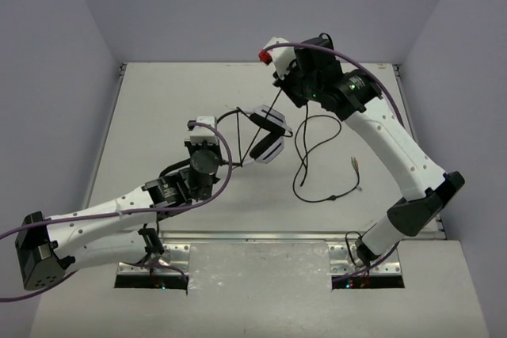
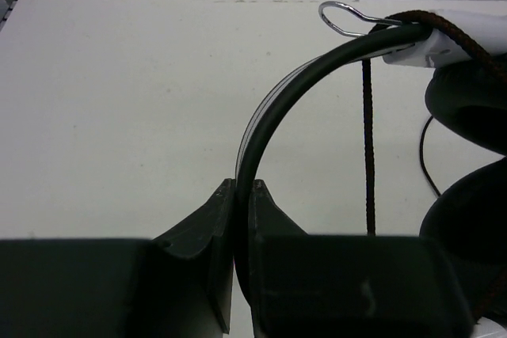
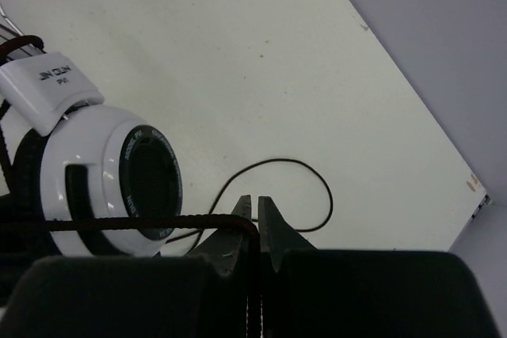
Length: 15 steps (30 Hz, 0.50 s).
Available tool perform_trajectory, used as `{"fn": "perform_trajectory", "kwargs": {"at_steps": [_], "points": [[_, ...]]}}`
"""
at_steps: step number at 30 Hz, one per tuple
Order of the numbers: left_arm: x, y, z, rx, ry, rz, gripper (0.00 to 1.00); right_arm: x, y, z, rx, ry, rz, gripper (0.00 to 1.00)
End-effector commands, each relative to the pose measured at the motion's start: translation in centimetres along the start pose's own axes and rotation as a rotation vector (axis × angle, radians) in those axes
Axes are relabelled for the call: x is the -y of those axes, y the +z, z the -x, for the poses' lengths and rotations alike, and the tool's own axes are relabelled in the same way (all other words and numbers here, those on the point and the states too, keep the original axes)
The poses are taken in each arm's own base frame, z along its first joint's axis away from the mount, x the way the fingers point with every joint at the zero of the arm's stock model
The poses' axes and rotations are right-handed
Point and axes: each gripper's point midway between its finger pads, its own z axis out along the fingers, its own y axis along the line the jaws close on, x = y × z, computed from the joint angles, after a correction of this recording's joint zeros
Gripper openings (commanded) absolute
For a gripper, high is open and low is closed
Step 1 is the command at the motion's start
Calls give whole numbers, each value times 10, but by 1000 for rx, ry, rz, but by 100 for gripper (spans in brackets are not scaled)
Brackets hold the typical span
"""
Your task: Wrap the headphones
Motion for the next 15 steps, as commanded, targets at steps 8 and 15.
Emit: {"fn": "perform_trajectory", "kwargs": {"at_steps": [8, 15], "points": [[46, -1, -7, -36, 32, -199, 0, 74, -49, 33, 157, -134, -340, 1], [69, -13, -12, -56, 48, -376, 0, 33, -56, 83, 426, -243, -100, 1]]}}
